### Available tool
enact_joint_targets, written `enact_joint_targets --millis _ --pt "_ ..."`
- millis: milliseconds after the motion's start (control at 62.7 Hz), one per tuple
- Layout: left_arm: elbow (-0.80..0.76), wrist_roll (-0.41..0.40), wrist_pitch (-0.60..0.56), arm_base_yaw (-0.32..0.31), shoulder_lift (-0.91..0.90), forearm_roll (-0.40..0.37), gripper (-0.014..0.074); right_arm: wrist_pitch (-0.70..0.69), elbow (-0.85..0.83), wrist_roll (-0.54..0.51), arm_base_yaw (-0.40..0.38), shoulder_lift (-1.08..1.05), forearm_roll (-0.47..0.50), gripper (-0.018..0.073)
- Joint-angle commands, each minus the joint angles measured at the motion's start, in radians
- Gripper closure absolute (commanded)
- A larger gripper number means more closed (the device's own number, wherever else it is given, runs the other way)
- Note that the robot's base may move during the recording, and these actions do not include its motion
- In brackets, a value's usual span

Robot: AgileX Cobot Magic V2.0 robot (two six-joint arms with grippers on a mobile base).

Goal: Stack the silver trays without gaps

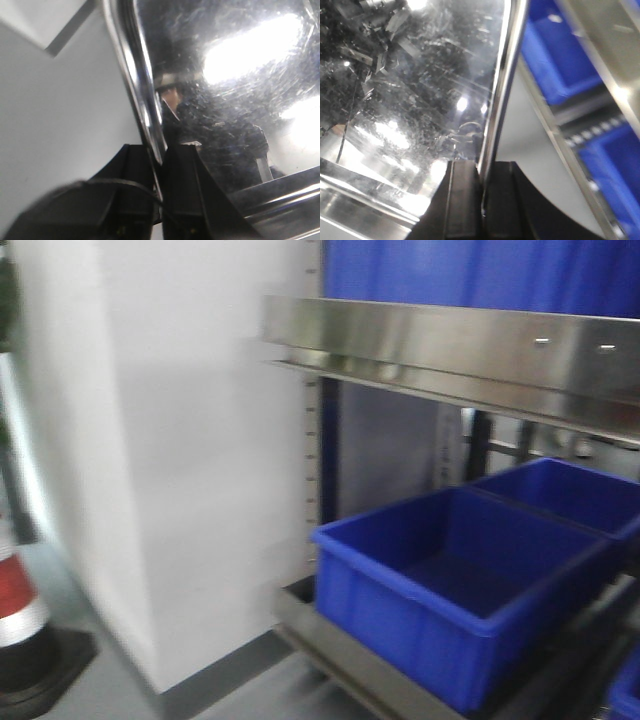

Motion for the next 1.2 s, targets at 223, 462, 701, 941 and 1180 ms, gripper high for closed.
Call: enact_joint_targets --millis 223,462,701,941,1180 --pt "-0.028 0.03 0.041 -0.019 -0.031 -0.052 0.0645 0.035 -0.031 -0.025 0.006 -0.024 0.04 0.0503" --pt "-0.028 0.03 0.041 -0.019 -0.031 -0.052 0.0645 0.035 -0.031 -0.025 0.006 -0.024 0.04 0.0503" --pt "-0.028 0.03 0.041 -0.019 -0.031 -0.052 0.0645 0.035 -0.031 -0.025 0.006 -0.024 0.04 0.0503" --pt "-0.028 0.03 0.041 -0.019 -0.031 -0.052 0.0644 0.035 -0.031 -0.025 0.006 -0.024 0.04 0.0503" --pt "-0.028 0.03 0.041 -0.019 -0.031 -0.052 0.0645 0.035 -0.031 -0.025 0.006 -0.024 0.04 0.0503"
